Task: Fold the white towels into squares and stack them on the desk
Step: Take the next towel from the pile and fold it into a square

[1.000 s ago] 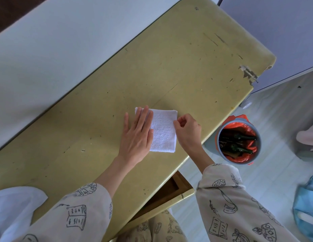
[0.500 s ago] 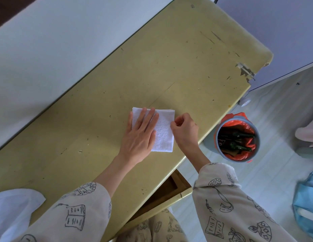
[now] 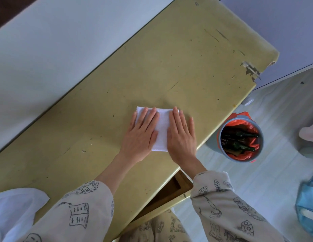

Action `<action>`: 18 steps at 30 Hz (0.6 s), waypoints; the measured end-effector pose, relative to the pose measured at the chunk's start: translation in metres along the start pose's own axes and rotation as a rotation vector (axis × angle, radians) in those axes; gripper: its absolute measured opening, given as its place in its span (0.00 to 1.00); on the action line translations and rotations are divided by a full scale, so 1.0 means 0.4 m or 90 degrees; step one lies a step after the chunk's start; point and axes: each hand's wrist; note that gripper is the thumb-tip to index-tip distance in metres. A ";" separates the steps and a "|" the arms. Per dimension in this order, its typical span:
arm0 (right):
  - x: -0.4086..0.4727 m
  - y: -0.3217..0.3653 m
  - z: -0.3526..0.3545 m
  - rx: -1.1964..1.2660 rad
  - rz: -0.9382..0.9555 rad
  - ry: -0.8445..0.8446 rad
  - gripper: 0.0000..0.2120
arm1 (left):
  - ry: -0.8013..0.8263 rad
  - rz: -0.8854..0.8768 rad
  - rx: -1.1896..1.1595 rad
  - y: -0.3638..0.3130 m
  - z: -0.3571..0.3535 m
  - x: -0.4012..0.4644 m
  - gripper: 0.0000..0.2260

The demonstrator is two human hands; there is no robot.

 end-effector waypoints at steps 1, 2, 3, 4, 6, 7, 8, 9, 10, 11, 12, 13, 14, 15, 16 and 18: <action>0.001 -0.005 0.001 -0.015 0.003 0.008 0.25 | -0.005 0.015 0.000 0.011 0.002 -0.005 0.23; 0.003 -0.006 0.004 -0.028 0.007 0.016 0.26 | -0.005 0.035 0.004 0.022 0.004 -0.013 0.23; 0.003 -0.006 0.008 -0.040 0.008 0.023 0.27 | -0.001 0.056 0.010 0.032 0.006 -0.022 0.23; 0.003 -0.005 0.008 -0.047 0.005 0.030 0.27 | 0.004 0.074 0.015 0.041 0.009 -0.031 0.24; 0.001 -0.005 0.009 -0.057 -0.001 0.034 0.28 | 0.016 0.088 0.017 0.049 0.014 -0.045 0.24; 0.001 -0.004 0.011 -0.062 -0.001 0.034 0.28 | 0.022 0.091 0.016 0.049 0.017 -0.047 0.24; 0.002 -0.005 0.013 -0.069 0.001 0.034 0.28 | 0.024 0.096 0.011 0.047 0.021 -0.045 0.24; 0.003 -0.006 0.015 -0.078 0.005 0.033 0.28 | 0.026 0.104 -0.001 0.044 0.025 -0.043 0.24; 0.003 -0.008 0.017 -0.086 0.008 0.034 0.28 | 0.027 0.110 -0.018 0.040 0.030 -0.041 0.24; 0.003 -0.010 0.021 -0.093 0.007 0.038 0.28 | 0.033 0.113 -0.035 0.034 0.035 -0.041 0.25; 0.001 -0.015 0.024 -0.099 0.003 0.040 0.29 | 0.043 0.109 -0.045 0.027 0.039 -0.042 0.25; -0.002 -0.021 0.028 -0.102 -0.004 0.040 0.29 | 0.054 0.099 -0.044 0.019 0.040 -0.047 0.26; -0.008 -0.029 0.029 -0.103 -0.009 0.042 0.29 | 0.066 0.084 -0.039 0.008 0.039 -0.055 0.26; -0.015 -0.037 0.032 -0.104 -0.013 0.049 0.29 | 0.079 0.073 -0.036 -0.006 0.034 -0.064 0.26; -0.023 -0.046 0.034 -0.104 -0.015 0.054 0.29 | 0.089 0.069 -0.036 -0.022 0.029 -0.072 0.27; -0.043 -0.068 0.037 -0.083 -0.017 0.057 0.28 | 0.101 0.069 -0.037 -0.054 0.020 -0.075 0.27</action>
Point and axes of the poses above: each hand's wrist, its own x-axis towards the middle knuckle, its own z-axis out of the back of the hand, y = z × x, and after that the axes turned 11 degrees about -z, right-handed
